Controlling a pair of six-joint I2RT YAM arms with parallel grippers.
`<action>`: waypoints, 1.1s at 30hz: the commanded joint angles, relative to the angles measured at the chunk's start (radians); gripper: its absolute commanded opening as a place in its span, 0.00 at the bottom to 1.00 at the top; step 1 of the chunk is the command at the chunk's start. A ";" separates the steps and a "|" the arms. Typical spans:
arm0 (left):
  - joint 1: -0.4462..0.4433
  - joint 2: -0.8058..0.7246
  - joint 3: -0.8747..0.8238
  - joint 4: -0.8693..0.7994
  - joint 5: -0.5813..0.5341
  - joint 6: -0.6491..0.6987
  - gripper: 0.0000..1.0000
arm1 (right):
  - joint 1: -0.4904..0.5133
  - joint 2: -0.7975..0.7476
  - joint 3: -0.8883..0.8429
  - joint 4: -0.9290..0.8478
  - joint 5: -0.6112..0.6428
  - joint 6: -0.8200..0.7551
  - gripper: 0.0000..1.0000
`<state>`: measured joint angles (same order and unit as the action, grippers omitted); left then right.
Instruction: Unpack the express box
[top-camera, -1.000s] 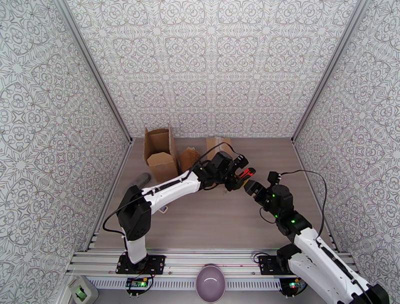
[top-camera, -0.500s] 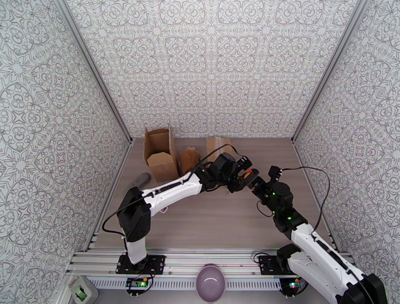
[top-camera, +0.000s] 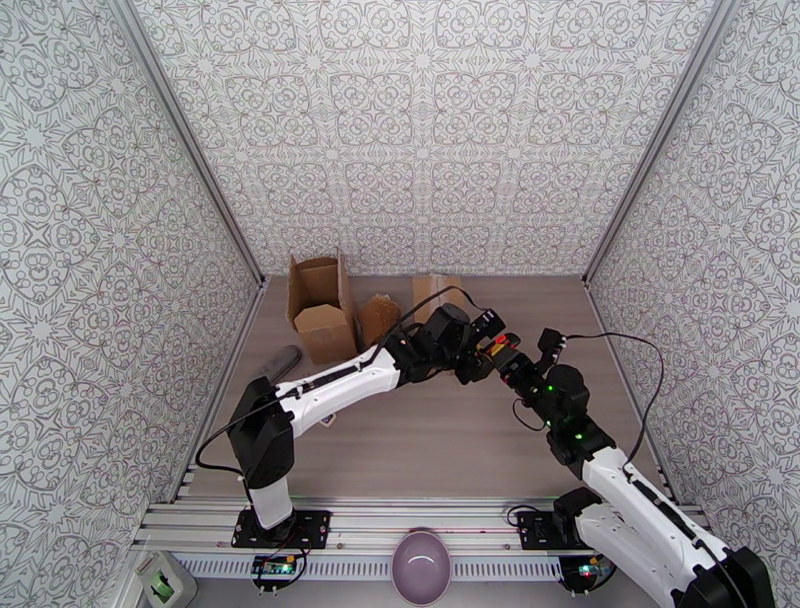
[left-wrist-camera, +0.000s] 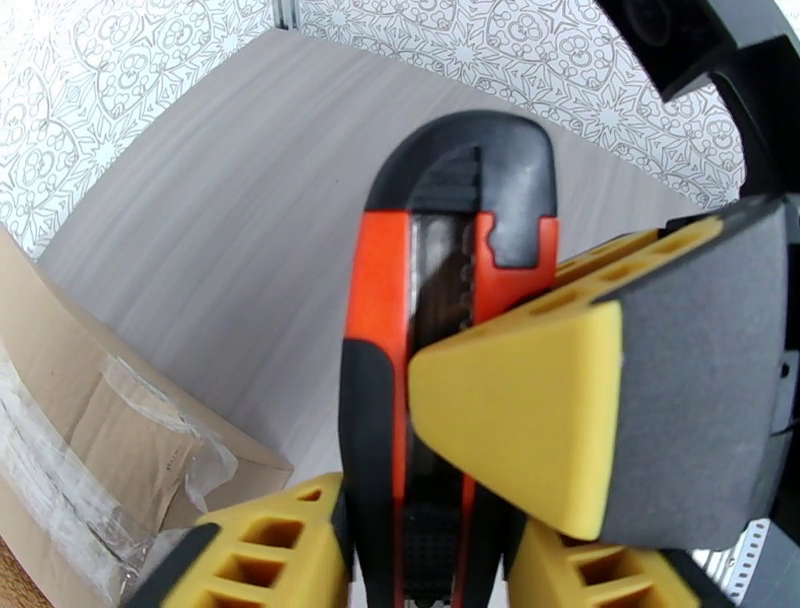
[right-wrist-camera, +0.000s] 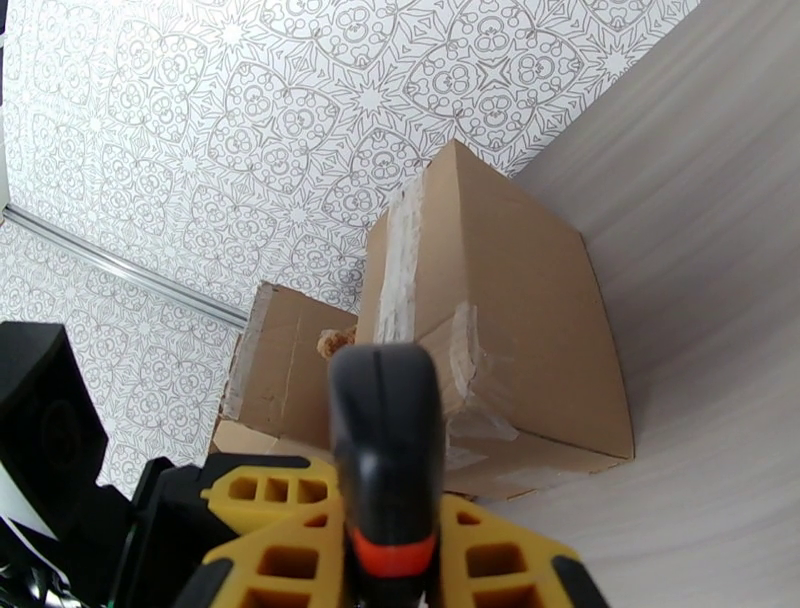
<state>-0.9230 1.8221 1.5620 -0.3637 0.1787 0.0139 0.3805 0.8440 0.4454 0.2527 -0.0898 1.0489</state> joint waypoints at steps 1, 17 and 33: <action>-0.004 -0.042 0.011 0.025 -0.013 -0.003 0.61 | 0.009 -0.021 0.036 -0.022 0.003 -0.027 0.15; 0.064 -0.098 -0.161 0.146 0.185 -0.041 0.63 | 0.009 0.020 0.134 -0.053 -0.068 -0.137 0.11; 0.063 -0.051 -0.133 0.181 0.273 -0.042 0.38 | 0.009 0.031 0.148 -0.036 -0.088 -0.146 0.09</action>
<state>-0.8524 1.7538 1.4033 -0.2008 0.3973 -0.0288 0.3805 0.8791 0.5591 0.1837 -0.1570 0.9100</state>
